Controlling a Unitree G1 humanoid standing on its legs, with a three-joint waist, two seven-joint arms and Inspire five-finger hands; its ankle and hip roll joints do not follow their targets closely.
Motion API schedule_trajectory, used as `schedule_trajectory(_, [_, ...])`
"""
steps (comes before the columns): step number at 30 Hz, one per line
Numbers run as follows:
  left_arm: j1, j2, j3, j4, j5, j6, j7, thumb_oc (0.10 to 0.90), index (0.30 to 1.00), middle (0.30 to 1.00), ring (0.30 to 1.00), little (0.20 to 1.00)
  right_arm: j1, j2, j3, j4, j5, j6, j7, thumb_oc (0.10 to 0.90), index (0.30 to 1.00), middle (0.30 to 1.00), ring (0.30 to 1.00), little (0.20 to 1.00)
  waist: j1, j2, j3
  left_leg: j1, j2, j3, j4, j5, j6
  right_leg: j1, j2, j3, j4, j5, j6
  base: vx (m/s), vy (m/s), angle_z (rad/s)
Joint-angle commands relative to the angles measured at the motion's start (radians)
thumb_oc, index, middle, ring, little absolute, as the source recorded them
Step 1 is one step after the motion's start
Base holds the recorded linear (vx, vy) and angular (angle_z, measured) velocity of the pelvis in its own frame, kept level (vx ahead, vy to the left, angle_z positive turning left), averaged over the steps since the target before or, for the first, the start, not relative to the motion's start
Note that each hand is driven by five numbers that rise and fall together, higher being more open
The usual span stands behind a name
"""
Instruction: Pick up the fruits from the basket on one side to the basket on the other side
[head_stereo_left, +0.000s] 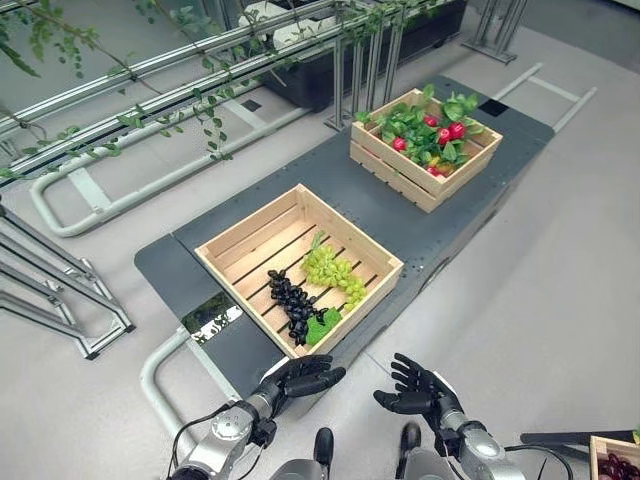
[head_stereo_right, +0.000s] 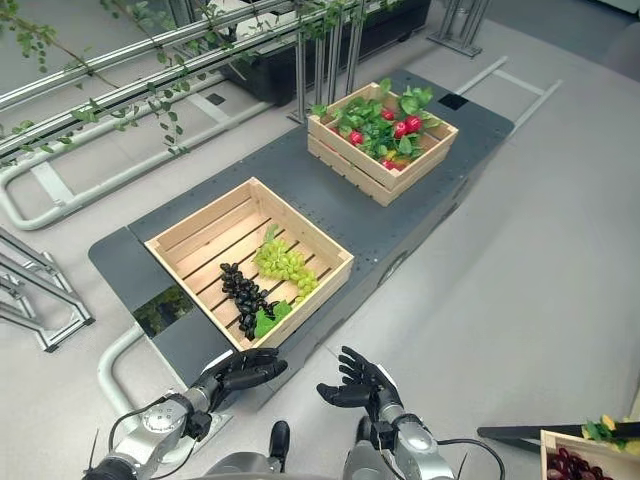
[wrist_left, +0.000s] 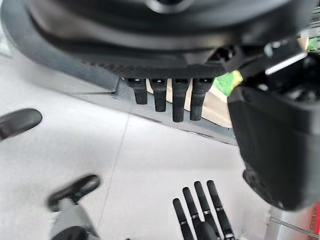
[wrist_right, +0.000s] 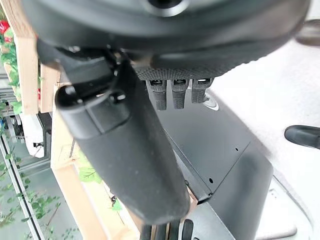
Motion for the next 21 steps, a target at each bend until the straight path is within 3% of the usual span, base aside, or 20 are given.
schedule_trajectory(1, [-0.087,0.052,0.049,-0.218,-0.002,-0.163,-0.018,0.8,0.9,0.9,0.9,0.9,-0.004,-0.053,-0.002,-0.135,0.072,-0.107,0.01,0.8,0.9,0.9,0.9,0.9,-0.027,-0.019,-0.039,-0.029,-0.021,0.063,0.129,-0.166,-0.014,-0.044,0.016,0.1,-0.021,0.149,-0.02,0.31,-0.449,0.89])
schedule_trajectory(3, [-0.088,0.076,0.047,-0.265,0.007,-0.141,-0.041,0.8,0.9,0.9,0.9,0.9,-0.002,-0.058,-0.006,-0.143,0.079,-0.107,0.01,0.8,0.9,0.9,0.9,0.9,-0.038,-0.019,-0.033,-0.013,-0.013,0.047,0.137,-0.177,-0.016,-0.039,0.032,0.135,-0.022,0.145,-0.019,0.26,-0.403,1.28])
schedule_trajectory(4, [-0.083,0.096,0.047,-0.302,0.015,-0.132,-0.045,0.8,0.9,0.9,0.9,0.9,0.0,-0.06,-0.003,-0.158,0.091,-0.111,0.006,0.8,0.9,0.9,0.9,0.9,-0.048,-0.023,-0.03,0.0,0.002,0.038,0.139,-0.178,-0.018,-0.031,0.058,0.154,0.046,0.121,-0.019,0.15,-0.27,1.29])
schedule_trajectory(5, [-0.082,0.097,0.047,-0.303,0.015,-0.132,-0.045,0.8,0.9,0.9,0.9,0.9,0.001,-0.06,-0.003,-0.159,0.091,-0.111,0.006,0.8,0.9,0.9,0.9,0.9,-0.049,-0.023,-0.029,0.002,0.003,0.036,0.139,-0.178,-0.018,-0.03,0.058,0.153,0.048,0.119,-0.019,0.19,-0.406,1.12])
schedule_trajectory(8, [-0.087,0.108,0.039,-0.344,0.016,-0.101,0.005,0.8,0.9,0.9,0.9,0.9,0.001,-0.071,0.0,-0.199,0.121,-0.078,-0.01,0.8,0.9,0.9,0.9,0.9,-0.06,-0.027,-0.027,0.005,0.07,0.026,0.151,-0.145,-0.054,0.006,0.08,0.122,0.107,0.064,-0.033,0.12,-0.335,0.4])
schedule_trajectory(10, [-0.095,0.111,0.044,-0.356,0.004,-0.087,-0.004,0.8,0.9,0.9,0.9,0.9,0.003,-0.085,-0.001,-0.224,0.14,-0.054,-0.052,0.8,0.9,0.9,0.9,0.9,-0.067,-0.03,-0.028,0.017,0.143,0.077,0.134,-0.107,-0.086,0.04,0.088,0.059,0.097,0.04,-0.068,0.12,-0.339,0.51])
schedule_trajectory(12, [-0.099,0.114,0.039,-0.36,0.008,-0.078,-0.011,0.8,0.9,0.9,0.9,0.9,0.007,-0.088,-0.011,-0.221,0.147,-0.054,-0.06,0.8,0.9,0.9,0.9,0.9,-0.073,-0.029,-0.03,0.008,0.164,0.103,0.132,-0.088,-0.097,0.06,0.091,0.03,0.085,0.032,-0.079,0.09,-0.195,0.61])
schedule_trajectory(14, [-0.101,0.115,0.028,-0.366,-0.006,-0.098,-0.08,0.8,0.9,0.9,0.9,0.9,0.033,-0.097,-0.032,-0.229,0.158,-0.074,-0.084,0.8,0.9,0.9,0.9,0.9,-0.089,-0.022,-0.033,-0.009,0.192,0.195,0.121,-0.055,-0.114,0.098,0.087,-0.039,0.066,0.017,-0.087,0.07,-0.106,0.92])
schedule_trajectory(16, [-0.118,0.131,0.001,-0.417,-0.018,-0.09,-0.163,0.8,0.9,0.9,0.9,0.9,0.056,-0.103,-0.058,-0.223,0.151,-0.107,-0.102,0.8,0.9,0.9,0.9,0.9,-0.107,0.0,-0.038,-0.017,0.193,0.259,0.083,-0.028,-0.133,0.106,0.076,-0.098,0.058,0.005,-0.086,0.02,0.073,1.1])
schedule_trajectory(21, [-0.152,0.208,-0.062,-0.55,-0.094,-0.019,-0.342,0.8,0.9,0.9,0.9,0.9,0.065,-0.126,-0.057,-0.23,0.128,-0.094,-0.107,0.8,0.9,0.9,0.9,0.9,-0.12,0.029,-0.049,0.0,0.165,0.209,0.013,-0.013,-0.136,0.111,0.07,-0.088,0.037,0.007,-0.077,0.06,0.116,0.58])
